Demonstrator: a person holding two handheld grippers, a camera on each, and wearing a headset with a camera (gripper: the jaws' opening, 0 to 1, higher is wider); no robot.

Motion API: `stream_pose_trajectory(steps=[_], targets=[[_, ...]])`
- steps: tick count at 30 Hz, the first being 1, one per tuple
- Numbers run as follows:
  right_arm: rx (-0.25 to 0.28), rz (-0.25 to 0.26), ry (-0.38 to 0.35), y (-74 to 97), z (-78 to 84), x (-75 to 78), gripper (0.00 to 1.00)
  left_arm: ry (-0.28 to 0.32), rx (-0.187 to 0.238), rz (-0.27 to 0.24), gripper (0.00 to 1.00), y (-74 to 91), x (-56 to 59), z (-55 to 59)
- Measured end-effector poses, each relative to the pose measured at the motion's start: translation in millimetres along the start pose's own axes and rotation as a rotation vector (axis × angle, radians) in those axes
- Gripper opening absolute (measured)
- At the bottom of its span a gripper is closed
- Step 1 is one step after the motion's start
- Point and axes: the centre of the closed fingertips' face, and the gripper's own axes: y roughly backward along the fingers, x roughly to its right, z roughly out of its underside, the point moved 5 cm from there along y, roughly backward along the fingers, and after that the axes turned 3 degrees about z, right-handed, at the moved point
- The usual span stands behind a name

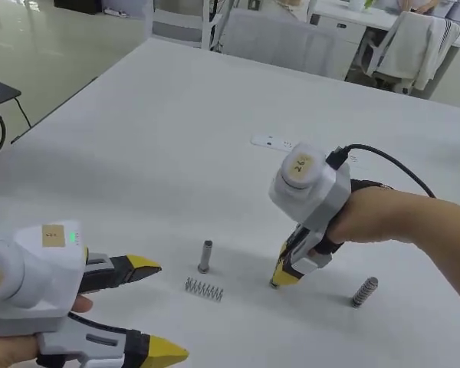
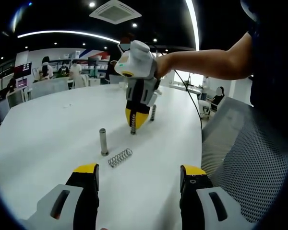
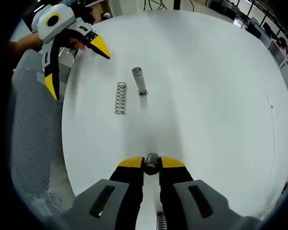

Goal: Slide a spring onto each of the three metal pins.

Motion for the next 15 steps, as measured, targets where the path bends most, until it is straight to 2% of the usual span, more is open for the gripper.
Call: stream_pose_trajectory(steps=[10, 15], targets=[[0.012, 0.000, -0.001, 2.3, 0.2, -0.9, 0.18, 0.001, 0.000, 0.003, 0.64, -1.2, 0.1, 0.2], [0.055, 0.001, 0.002, 7.9, -8.1, -3.7, 0.23, 0.002, -0.001, 0.004, 0.64, -1.8, 0.1, 0.5]])
